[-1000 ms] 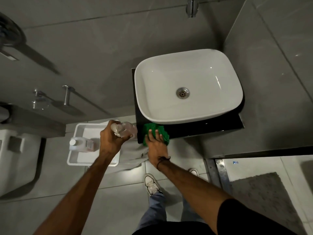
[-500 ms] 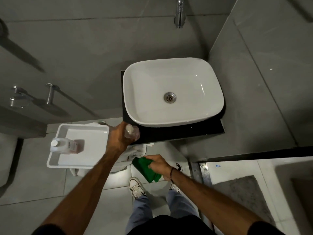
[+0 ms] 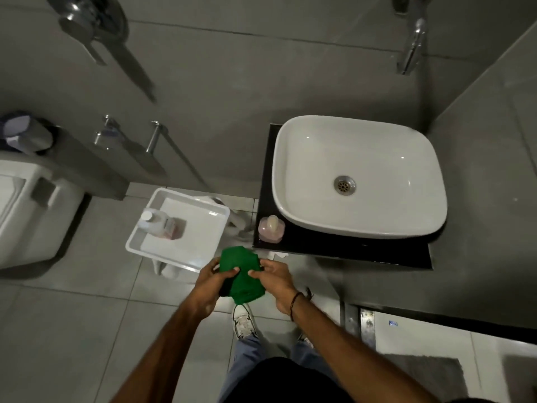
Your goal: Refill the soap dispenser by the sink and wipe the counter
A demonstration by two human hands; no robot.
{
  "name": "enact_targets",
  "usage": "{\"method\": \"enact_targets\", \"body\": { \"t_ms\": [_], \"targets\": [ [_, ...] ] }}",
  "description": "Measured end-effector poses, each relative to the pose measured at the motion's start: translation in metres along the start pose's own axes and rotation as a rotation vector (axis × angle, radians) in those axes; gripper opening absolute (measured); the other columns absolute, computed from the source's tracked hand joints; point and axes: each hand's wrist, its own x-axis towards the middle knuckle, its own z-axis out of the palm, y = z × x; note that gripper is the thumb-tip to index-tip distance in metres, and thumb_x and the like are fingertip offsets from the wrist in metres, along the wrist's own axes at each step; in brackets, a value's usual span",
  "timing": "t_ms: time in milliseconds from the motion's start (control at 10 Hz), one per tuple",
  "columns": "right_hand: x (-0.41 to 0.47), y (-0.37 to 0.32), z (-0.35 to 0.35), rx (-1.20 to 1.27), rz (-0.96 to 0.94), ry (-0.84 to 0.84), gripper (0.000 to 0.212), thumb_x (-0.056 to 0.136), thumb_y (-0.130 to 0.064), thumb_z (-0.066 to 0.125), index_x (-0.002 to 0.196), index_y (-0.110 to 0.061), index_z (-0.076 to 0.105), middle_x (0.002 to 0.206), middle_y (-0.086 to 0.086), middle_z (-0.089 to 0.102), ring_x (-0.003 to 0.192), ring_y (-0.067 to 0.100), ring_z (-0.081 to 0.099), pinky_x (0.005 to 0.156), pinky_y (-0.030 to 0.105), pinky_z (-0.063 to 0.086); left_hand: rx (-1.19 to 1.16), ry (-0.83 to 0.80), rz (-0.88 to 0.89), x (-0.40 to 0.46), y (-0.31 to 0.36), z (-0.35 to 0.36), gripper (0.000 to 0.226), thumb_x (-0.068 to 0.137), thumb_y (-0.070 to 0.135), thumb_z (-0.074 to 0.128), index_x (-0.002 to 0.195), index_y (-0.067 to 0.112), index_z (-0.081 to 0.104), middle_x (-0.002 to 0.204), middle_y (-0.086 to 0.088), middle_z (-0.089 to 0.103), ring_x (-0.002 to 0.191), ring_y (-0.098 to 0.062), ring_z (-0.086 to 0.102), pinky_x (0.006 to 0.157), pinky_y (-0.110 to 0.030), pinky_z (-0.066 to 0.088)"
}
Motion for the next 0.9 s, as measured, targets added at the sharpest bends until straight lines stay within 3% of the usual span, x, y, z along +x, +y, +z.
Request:
{"method": "enact_targets", "body": {
  "t_ms": [100,200,300,400,500,600,700,800,900],
  "targets": [
    [0.004,-0.001,-0.014,-0.451,-0.239,0.292,0.030,0.079,-0.017,0.079,0.106,-0.025,0.073,0.109,-0.003,0.069,0.110,0.022,0.066,0.090,0.026,0.053,0.121,0.130,0.073,0.016,0.018,-0.011,0.052,0.082,0.000,0.078,0.129,0.011,0.057,0.123,-0.017,0.067,0.109,-0.038,0.065,0.082,-0.045,0.059],
    [0.012,0.003,-0.041,-0.863,-0.291,0.411,0.086,0.079,-0.042,0.075,0.152,-0.013,0.038,0.157,0.007,0.037,0.145,0.024,0.035,0.118,0.036,0.032,0.213,0.226,0.153,0.042,0.041,-0.032,0.051,0.084,-0.001,0.076,0.130,0.010,0.057,0.125,-0.018,0.065,0.110,-0.037,0.063,0.090,-0.046,0.057],
    [0.028,0.014,-0.058,-1.171,-0.254,0.337,0.112,0.079,-0.056,0.068,0.160,-0.013,0.002,0.168,0.005,-0.004,0.155,0.022,-0.002,0.125,0.047,0.013,0.283,0.231,0.163,0.080,0.066,-0.054,0.049,0.090,-0.001,0.069,0.136,0.005,0.052,0.133,-0.019,0.061,0.116,-0.036,0.061,0.102,-0.052,0.052],
    [0.036,0.032,-0.063,-1.254,-0.251,0.288,0.121,0.078,-0.052,0.071,0.158,-0.019,-0.014,0.164,0.000,-0.028,0.152,0.020,-0.021,0.123,0.053,0.015,0.425,0.175,0.133,0.125,0.084,-0.067,0.043,0.096,-0.002,0.058,0.138,-0.001,0.049,0.136,-0.023,0.058,0.120,-0.038,0.059,0.102,-0.050,0.051],
    [0.041,0.042,-0.064,-1.242,-0.273,0.326,0.122,0.079,-0.049,0.072,0.157,-0.020,-0.018,0.162,-0.003,-0.032,0.151,0.018,-0.024,0.121,0.054,0.024,0.618,0.143,0.102,0.161,0.093,-0.077,0.039,0.099,-0.003,0.048,0.138,-0.003,0.050,0.136,-0.025,0.058,0.125,-0.042,0.056,0.102,-0.048,0.050],
    [0.044,0.045,-0.063,-1.268,-0.293,0.358,0.120,0.079,-0.047,0.071,0.157,-0.019,-0.016,0.163,-0.003,-0.031,0.151,0.017,-0.023,0.114,0.053,0.038,0.892,0.113,0.109,0.183,0.087,-0.083,0.042,0.096,-0.004,0.048,0.138,-0.005,0.048,0.134,-0.029,0.056,0.127,-0.045,0.053,0.107,-0.058,0.047],
    [0.044,0.045,-0.060,-1.290,-0.293,0.369,0.122,0.079,-0.047,0.072,0.157,-0.018,-0.016,0.163,-0.001,-0.030,0.151,0.019,-0.023,0.111,0.051,0.042,1.184,0.191,0.179,0.182,0.083,-0.082,0.046,0.092,-0.002,0.056,0.136,-0.006,0.046,0.130,-0.030,0.055,0.123,-0.045,0.051,0.106,-0.052,0.045],
    [0.045,0.045,-0.059,-1.302,-0.275,0.379,0.126,0.075,-0.050,0.073,0.157,-0.018,-0.018,0.163,0.000,-0.032,0.152,0.021,-0.022,0.108,0.051,0.045,1.415,0.191,0.363,0.170,0.073,-0.087,0.046,0.098,0.010,0.047,0.138,-0.013,0.042,0.136,-0.034,0.049,0.126,-0.047,0.047,0.107,-0.053,0.040],
    [0.044,0.050,-0.061,-1.337,-0.298,0.387,0.130,0.072,-0.051,0.073,0.156,-0.018,-0.021,0.161,0.000,-0.034,0.152,0.022,-0.021,0.105,0.052,0.046,1.465,0.291,0.597,0.151,0.068,-0.087,0.049,0.101,0.018,0.046,0.137,-0.016,0.043,0.136,-0.038,0.048,0.122,-0.051,0.050,0.102,-0.058,0.044]
  ]
}}
